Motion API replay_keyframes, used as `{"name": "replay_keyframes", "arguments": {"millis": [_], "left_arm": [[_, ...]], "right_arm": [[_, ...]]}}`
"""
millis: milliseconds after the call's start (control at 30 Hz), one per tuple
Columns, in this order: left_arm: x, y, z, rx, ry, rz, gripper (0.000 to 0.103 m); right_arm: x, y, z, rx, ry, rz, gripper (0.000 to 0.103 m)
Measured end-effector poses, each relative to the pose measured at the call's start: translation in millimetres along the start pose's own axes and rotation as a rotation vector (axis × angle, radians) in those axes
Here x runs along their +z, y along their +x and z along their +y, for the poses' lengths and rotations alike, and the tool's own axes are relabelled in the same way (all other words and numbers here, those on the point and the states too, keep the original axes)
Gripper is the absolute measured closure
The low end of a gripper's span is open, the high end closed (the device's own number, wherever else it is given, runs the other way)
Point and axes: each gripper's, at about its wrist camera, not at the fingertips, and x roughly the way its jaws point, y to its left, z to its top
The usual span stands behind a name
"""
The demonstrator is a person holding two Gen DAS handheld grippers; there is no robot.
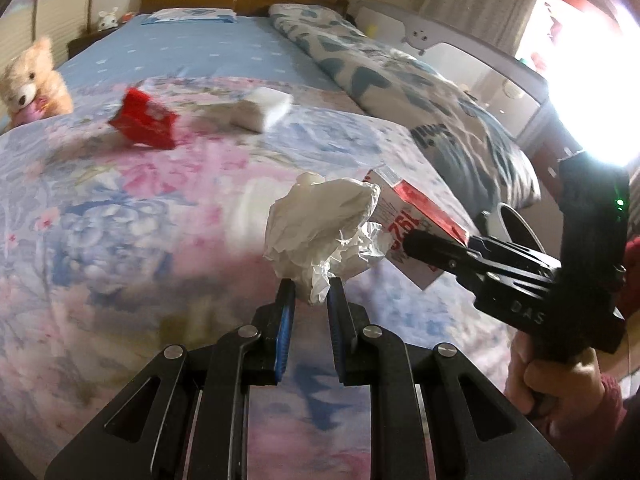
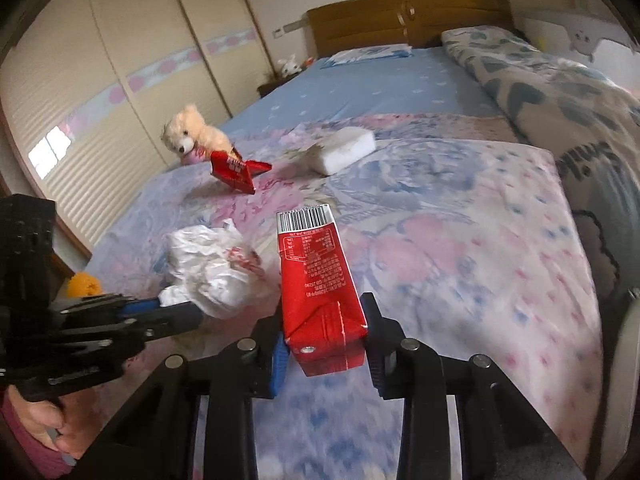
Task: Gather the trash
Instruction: 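Carry the tissue and milk carton over the black bin with both tools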
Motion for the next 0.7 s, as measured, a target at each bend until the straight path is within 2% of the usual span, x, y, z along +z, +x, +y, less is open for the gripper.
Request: {"name": "replay_keyframes", "arguments": {"millis": [400, 700], "left_arm": [[-17.6, 12.3, -74.8, -0.074, 0.122, 0.049, 0.087], [-22.3, 15.9, -124.2, -0.099, 0.205, 0.064, 0.088]], "right_arm": [[-45.8, -70.5, -46.1, -0.082, 0.167, -0.024, 0.070], [-67.9, -111.2, -75.6, -0.128, 0.257, -0.080, 0.070]]}}
